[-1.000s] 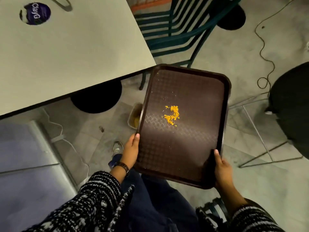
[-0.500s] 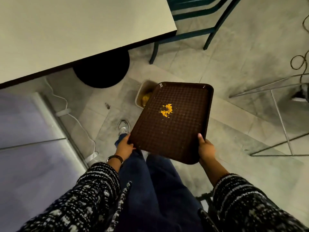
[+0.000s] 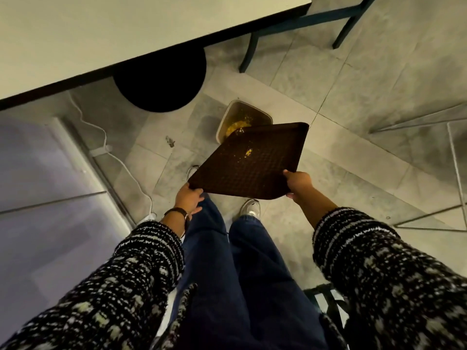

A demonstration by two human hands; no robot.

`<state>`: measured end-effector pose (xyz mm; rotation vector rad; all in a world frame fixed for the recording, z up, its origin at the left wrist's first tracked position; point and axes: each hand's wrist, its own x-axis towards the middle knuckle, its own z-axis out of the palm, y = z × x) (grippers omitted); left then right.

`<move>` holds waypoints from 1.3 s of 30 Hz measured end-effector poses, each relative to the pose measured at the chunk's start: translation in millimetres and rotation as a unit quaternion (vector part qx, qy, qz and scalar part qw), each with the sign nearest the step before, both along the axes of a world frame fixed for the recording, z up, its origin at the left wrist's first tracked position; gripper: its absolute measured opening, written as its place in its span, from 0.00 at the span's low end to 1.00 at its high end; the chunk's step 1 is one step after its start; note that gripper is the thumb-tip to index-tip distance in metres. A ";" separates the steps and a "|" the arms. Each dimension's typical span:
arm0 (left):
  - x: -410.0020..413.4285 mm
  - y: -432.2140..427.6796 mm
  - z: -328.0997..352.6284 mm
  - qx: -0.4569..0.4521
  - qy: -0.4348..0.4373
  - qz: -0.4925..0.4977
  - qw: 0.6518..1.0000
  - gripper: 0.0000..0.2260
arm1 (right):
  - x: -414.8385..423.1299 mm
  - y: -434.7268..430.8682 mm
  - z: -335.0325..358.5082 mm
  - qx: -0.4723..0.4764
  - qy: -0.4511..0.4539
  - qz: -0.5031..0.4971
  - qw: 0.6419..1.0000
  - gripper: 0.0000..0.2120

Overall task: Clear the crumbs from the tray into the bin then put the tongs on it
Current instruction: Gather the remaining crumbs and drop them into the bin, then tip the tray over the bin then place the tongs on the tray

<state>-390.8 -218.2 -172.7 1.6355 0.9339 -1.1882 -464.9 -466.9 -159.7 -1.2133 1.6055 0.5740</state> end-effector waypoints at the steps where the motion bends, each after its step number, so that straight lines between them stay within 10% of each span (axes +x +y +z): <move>1: 1.4 2.7 -0.7 -0.002 -0.001 0.016 1.000 0.21 | 3.0 -0.6 0.0 0.000 0.005 0.007 1.000 0.21; 29: 46.6 9.0 -8.7 -0.059 0.055 0.018 0.997 0.19 | 27.0 1.2 4.9 0.026 -0.018 -0.027 0.999 0.15; 39: 33.5 18.1 79.9 -0.070 -0.021 0.039 0.997 0.16 | 2.8 12.7 103.1 -0.011 -0.069 0.033 0.997 0.18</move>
